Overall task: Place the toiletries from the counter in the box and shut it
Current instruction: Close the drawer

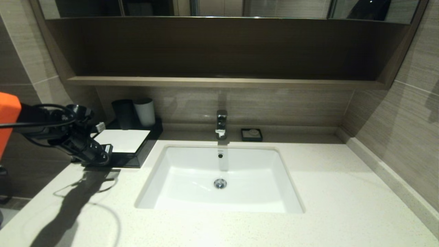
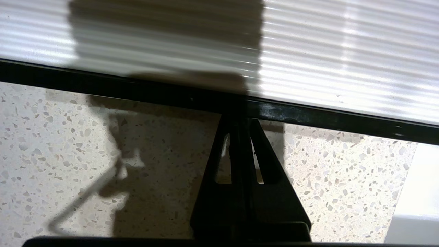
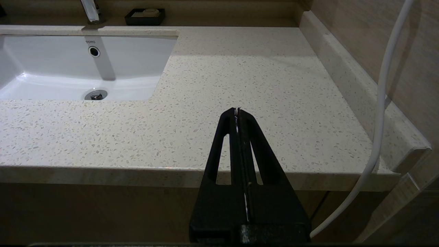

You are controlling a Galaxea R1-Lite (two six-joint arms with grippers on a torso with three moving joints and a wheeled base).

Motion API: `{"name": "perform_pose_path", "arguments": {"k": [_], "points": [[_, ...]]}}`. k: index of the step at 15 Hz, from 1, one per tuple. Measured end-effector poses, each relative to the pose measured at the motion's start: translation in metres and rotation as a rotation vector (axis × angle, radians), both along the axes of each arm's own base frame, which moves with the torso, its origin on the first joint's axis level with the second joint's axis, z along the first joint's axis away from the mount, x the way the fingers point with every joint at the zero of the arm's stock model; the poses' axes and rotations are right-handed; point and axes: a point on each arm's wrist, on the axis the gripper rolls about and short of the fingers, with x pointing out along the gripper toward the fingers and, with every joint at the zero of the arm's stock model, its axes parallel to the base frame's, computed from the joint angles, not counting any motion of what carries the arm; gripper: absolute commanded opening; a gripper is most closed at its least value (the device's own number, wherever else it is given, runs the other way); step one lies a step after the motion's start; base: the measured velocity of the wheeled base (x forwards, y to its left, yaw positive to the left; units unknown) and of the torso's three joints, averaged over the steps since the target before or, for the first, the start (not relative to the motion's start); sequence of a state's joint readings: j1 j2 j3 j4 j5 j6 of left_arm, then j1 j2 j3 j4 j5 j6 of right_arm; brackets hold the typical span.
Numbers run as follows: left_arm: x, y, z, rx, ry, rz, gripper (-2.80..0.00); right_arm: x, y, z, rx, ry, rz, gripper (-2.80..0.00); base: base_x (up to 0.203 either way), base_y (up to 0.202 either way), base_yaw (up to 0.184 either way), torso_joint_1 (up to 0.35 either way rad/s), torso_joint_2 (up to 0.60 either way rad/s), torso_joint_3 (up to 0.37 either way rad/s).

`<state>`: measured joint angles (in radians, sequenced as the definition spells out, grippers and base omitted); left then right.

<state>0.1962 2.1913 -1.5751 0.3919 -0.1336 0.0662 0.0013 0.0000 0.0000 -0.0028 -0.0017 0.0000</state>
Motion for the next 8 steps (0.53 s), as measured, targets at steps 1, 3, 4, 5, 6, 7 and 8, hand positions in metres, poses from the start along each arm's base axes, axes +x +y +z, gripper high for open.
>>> {"name": "perform_pose_path", "arguments": {"k": [1, 3, 4, 5, 6, 7, 8], "points": [[0.001, 0.0, 0.0, 0.0, -0.001, 0.0, -2.8, 0.0, 0.0, 0.0, 0.0, 0.0, 0.0, -2.8, 0.0, 0.0, 0.0, 0.0, 0.0, 0.0], [0.001, 0.0, 0.002, -0.004, -0.007, 0.01, -2.8, 0.0, 0.0, 0.0, 0.0, 0.0, 0.0, -2.8, 0.0, 0.0, 0.0, 0.0, 0.0, 0.0], [0.0, 0.0, 0.003, -0.01, -0.012, 0.021, -2.8, 0.0, 0.0, 0.0, 0.0, 0.0, 0.0, -2.8, 0.0, 0.0, 0.0, 0.0, 0.0, 0.0], [0.0, 0.0, 0.006, -0.012, -0.019, 0.026, -2.8, 0.0, 0.0, 0.0, 0.0, 0.0, 0.0, -2.8, 0.0, 0.0, 0.0, 0.0, 0.0, 0.0], [0.0, 0.0, 0.007, -0.012, -0.024, 0.027, -2.8, 0.0, 0.0, 0.0, 0.0, 0.0, 0.0, -2.8, 0.0, 0.0, 0.0, 0.0, 0.0, 0.0], [-0.001, -0.001, 0.009, -0.011, -0.029, 0.026, -2.8, 0.0, 0.0, 0.0, 0.0, 0.0, 0.0, -2.8, 0.0, 0.0, 0.0, 0.0, 0.0, 0.0], [-0.001, -0.002, 0.012, -0.012, -0.046, 0.023, -2.8, 0.0, 0.0, 0.0, 0.0, 0.0, 0.0, -2.8, 0.0, 0.0, 0.0, 0.0, 0.0, 0.0]]}}
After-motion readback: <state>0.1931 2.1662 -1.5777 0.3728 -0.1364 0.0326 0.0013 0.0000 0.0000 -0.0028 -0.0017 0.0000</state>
